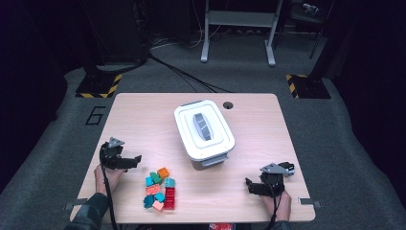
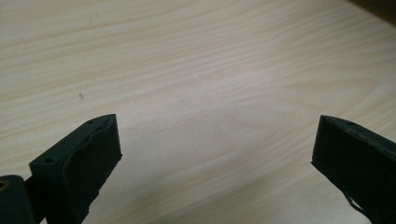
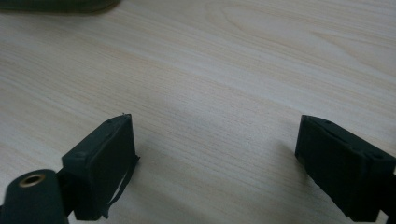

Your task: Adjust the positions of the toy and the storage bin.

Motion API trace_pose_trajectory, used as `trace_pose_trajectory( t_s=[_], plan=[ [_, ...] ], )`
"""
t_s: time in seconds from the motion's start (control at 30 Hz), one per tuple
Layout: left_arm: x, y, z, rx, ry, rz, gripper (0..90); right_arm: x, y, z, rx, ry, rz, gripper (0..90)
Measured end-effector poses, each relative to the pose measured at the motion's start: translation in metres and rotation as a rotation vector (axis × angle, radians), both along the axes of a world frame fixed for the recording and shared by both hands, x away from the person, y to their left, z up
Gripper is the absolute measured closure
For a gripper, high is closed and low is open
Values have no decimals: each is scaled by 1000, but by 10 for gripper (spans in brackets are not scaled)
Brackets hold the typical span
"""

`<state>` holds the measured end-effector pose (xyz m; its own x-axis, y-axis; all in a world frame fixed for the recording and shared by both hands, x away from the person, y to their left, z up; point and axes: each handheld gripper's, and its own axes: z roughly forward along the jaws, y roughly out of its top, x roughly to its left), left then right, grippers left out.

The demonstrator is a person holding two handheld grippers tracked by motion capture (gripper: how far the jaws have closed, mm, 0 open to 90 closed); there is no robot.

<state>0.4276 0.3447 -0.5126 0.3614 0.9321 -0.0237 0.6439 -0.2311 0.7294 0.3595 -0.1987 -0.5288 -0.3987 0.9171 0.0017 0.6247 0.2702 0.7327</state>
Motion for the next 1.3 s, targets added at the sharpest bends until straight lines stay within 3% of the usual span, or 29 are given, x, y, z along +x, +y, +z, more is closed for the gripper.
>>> trace_pose_trajectory(
  t_s=[0.13,0.23,0.37,0.5,0.67,0.83,1.0,1.2,1.3],
  plan=[
    [-5,2,-15,41,11,-12,10,0,3,0,4,9,-29,80],
    [-8,3,-19,22,-9,-14,5,1,3,1,-7,12,-30,76],
    [-8,4,-18,27,5,-35,3,3,2,2,-18,35,-28,59],
    [-8,3,-19,29,5,-39,2,7,-2,5,11,60,-44,51],
    [-7,1,-19,22,-3,-41,0,10,-7,19,52,45,-60,45],
    [-5,0,-18,27,10,-52,0,19,0,53,52,19,-36,32],
    [-5,0,-19,24,-3,-45,1,26,10,85,56,-22,-10,29],
    [-4,-1,-19,24,-4,-46,2,31,26,111,61,-41,24,23],
    [-4,-1,-20,23,-8,-48,2,36,44,128,53,-66,59,13]
  ],
)
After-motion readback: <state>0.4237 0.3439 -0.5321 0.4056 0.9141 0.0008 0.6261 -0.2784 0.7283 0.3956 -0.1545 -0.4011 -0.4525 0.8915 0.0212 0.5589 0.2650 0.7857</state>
